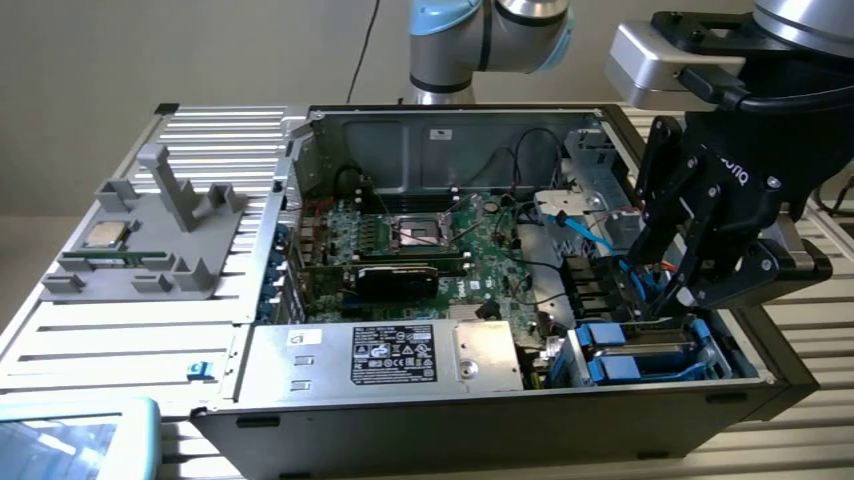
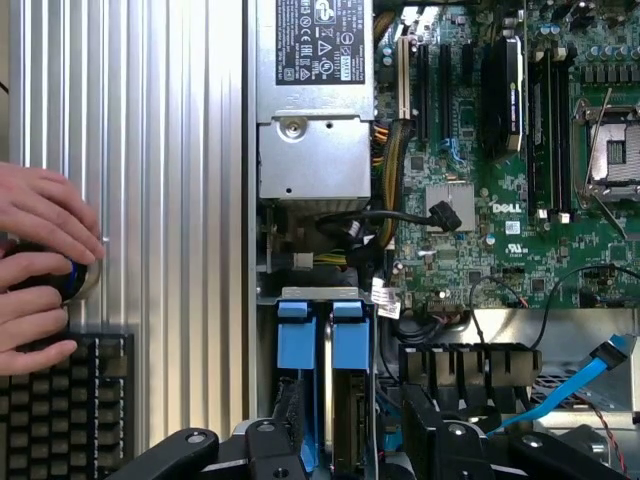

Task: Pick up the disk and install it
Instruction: 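Insert the first disk wire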

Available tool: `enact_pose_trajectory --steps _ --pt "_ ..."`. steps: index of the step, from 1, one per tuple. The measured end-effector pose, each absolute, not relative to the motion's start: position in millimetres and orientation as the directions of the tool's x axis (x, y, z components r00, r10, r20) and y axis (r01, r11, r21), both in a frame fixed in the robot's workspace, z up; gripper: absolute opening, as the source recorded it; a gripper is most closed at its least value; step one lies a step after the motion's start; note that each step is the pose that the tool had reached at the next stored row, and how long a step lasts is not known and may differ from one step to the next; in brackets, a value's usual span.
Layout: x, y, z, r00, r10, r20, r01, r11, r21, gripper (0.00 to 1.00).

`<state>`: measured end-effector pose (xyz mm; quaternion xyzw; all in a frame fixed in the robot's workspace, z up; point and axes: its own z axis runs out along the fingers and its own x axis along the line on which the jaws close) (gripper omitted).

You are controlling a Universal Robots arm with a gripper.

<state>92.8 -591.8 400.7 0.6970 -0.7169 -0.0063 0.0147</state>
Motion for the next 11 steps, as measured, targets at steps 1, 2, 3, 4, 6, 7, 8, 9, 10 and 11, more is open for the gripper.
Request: enact_pose_trajectory --steps 1,2,3,4,6,7,8,9,10,11 --pt "93.5 -591.5 400.6 -0.028 -1.0 0.012 -0.999 0.028 0.029 0.52" --pt "94.3 -590.9 400.7 -0.028 -1.0 0.012 -0.999 0.028 0.029 0.52" --pt "95.0 -590.4 400.6 -0.028 -1.0 0.012 -0.999 0.028 0.029 0.52" --pt "95.5 -589.9 400.7 -0.028 -1.0 0.012 -0.999 0.028 0.029 0.52" --pt "96.5 -588.2 400.7 -0.028 -1.0 0.012 -0.999 0.028 0.029 0.52" --pt "97.2 -587.0 400.7 -0.028 -1.0 0.012 -0.999 0.029 0.029 0.52" --pt "97.8 -585.9 400.7 -0.029 -1.0 0.012 -0.999 0.029 0.029 0.52" --pt "98.5 -584.6 400.6 -0.03 -0.999 0.012 -0.999 0.03 0.029 0.52" --pt "99.2 -583.3 400.6 -0.03 -0.999 0.012 -0.999 0.03 0.029 0.52" --pt "99.8 -581.9 400.6 -0.03 -0.999 0.012 -0.999 0.031 0.029 0.52"
